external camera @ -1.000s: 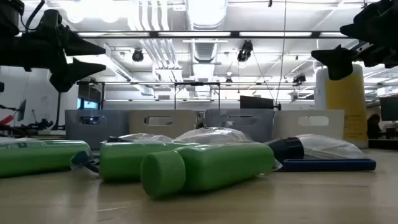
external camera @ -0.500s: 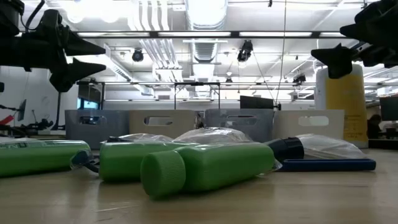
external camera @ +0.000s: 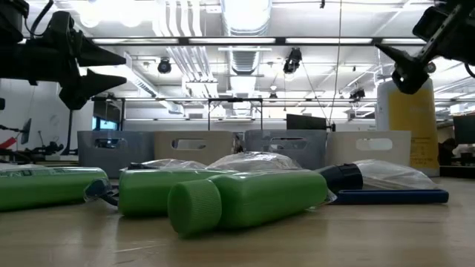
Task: Pick & Place Travel size toiletries
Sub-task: Put the blue razor into the white bin
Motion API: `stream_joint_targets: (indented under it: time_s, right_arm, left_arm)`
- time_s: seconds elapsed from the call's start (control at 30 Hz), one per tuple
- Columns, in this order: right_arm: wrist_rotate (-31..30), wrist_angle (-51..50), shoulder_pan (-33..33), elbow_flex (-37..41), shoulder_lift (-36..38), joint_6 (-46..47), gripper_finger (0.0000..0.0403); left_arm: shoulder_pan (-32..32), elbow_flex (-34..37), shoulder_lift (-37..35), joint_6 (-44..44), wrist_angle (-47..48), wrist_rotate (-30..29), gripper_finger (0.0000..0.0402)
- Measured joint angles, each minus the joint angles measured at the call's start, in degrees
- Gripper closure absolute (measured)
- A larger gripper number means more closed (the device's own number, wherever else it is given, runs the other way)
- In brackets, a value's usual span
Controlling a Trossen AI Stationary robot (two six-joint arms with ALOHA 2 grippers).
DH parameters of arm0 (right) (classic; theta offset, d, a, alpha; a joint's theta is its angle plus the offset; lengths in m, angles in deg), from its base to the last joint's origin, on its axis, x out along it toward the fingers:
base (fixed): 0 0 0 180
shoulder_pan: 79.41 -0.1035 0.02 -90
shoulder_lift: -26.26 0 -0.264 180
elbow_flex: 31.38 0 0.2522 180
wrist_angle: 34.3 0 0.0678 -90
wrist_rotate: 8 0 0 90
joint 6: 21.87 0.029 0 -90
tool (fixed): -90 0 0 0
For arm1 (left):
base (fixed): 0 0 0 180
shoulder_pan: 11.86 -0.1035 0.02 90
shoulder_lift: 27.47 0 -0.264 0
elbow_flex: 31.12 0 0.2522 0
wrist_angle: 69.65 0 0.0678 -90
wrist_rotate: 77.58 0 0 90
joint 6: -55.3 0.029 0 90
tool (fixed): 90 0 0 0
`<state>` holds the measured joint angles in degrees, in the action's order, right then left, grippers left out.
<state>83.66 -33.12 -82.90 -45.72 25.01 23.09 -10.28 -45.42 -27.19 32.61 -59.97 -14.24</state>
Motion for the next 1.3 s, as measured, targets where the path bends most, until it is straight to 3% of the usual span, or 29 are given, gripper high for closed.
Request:
stream_joint_targets:
  time_s: [0.37,0.57,0.9,1.13,1.3]
  right_arm:
    - [2.18,11.0,-2.16,-0.18,-2.33,17.59,0.0039]
    - [-1.36,9.83,-10.33,-5.8,-14.99,19.09,0.0039]
    - [-0.77,-15.99,-19.94,-23.68,-41.58,17.67,0.0039]
    - [5.54,-22.25,-20.77,-34.17,-54.13,14.79,0.0039]
    - [6.36,-31.71,-20.76,-40.95,-61.07,12.18,0.0039]
  left_arm:
    - [0.0,0.01,-0.02,0.0,0.0,0.0,0.0147]
    - [0.0,0.0,0.0,0.0,0.0,0.0,0.0147]
    - [0.0,0.02,0.0,0.0,0.0,0.0,0.0147]
    - [0.0,0.01,-0.01,0.0,0.0,0.0,0.0147]
    - [0.0,0.02,-0.02,0.0,0.0,0.0,0.0147]
